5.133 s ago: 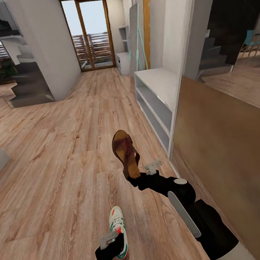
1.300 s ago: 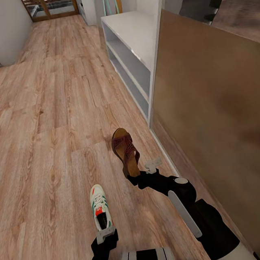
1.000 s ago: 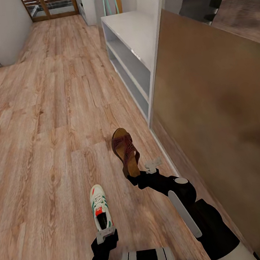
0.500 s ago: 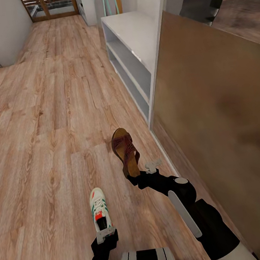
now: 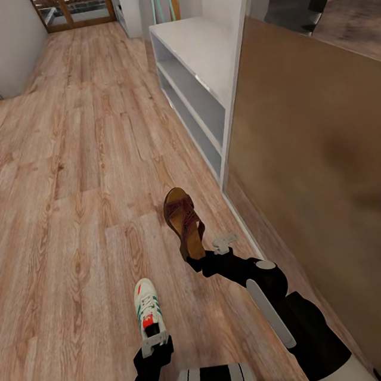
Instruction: Pick up the two gym shoes and the two sandals from the corridor floor and place them onto the hallstand (shoe rack) in the corridor, making sure they are on the rack and not on the floor. Arrange them so the two gym shoes are next to each other and the two sandals are next to each other.
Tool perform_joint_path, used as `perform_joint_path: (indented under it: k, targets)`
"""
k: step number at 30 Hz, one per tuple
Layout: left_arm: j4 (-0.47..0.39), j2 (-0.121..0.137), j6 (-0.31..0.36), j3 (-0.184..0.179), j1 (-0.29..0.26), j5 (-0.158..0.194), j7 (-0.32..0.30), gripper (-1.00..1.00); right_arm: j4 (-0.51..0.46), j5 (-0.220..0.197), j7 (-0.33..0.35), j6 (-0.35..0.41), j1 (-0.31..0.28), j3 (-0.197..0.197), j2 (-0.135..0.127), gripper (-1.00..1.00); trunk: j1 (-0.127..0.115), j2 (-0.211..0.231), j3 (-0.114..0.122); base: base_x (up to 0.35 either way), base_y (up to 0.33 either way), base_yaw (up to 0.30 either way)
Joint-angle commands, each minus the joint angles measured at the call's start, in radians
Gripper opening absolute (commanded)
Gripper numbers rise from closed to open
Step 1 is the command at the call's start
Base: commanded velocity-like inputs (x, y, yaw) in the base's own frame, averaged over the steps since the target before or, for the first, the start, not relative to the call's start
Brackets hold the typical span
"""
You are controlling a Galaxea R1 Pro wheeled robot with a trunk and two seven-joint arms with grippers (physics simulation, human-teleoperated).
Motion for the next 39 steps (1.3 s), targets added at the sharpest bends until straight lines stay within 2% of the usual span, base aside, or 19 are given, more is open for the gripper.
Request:
perform_joint_path:
  k: [1,5,6,19,25,36,39]
  targets:
    - [0.0,-0.001,-0.003,0.005,-0.001,-0.01,0.004,1.0,-0.001,-0.002,0.002,0.006,0.0,-0.001,0.0,-1.0,0.0,0.0,-0.001,0.003,0.002,0.0]
    - [0.0,0.0,-0.003,0.006,-0.001,-0.009,0.004,1.0,-0.001,-0.002,0.002,0.006,0.0,-0.001,0.0,-1.0,0.0,0.0,-0.001,0.002,0.001,0.0]
    - [0.001,0.0,-0.003,0.006,-0.001,-0.009,0.005,-1.0,-0.001,-0.002,0.002,0.006,0.0,-0.001,0.0,-1.0,0.0,0.0,-0.001,0.0,0.0,0.0]
    - [0.0,0.002,-0.005,0.014,-0.001,-0.005,0.006,-1.0,-0.001,-0.002,0.002,0.006,0.0,-0.001,0.0,-1.0,0.0,0.0,-0.001,0.0,0.0,0.0]
    - [0.001,0.002,-0.064,0.008,0.003,-0.006,0.004,-1.0,-0.001,-0.002,0.002,0.006,0.0,-0.001,0.0,-1.0,0.0,0.0,-0.001,0.0,0.0,0.0]
    - [0.002,0.002,-0.082,0.002,0.005,-0.006,0.004,-1.0,-0.001,-0.002,0.002,0.006,0.0,-0.001,0.0,-1.0,0.0,0.0,-0.001,0.0,0.0,0.0]
    - [0.001,0.002,-0.082,0.001,0.006,-0.006,0.004,-1.0,-0.001,-0.002,0.002,0.006,0.0,-0.001,0.0,-1.0,-0.002,0.0,0.011,0.0,0.0,0.0]
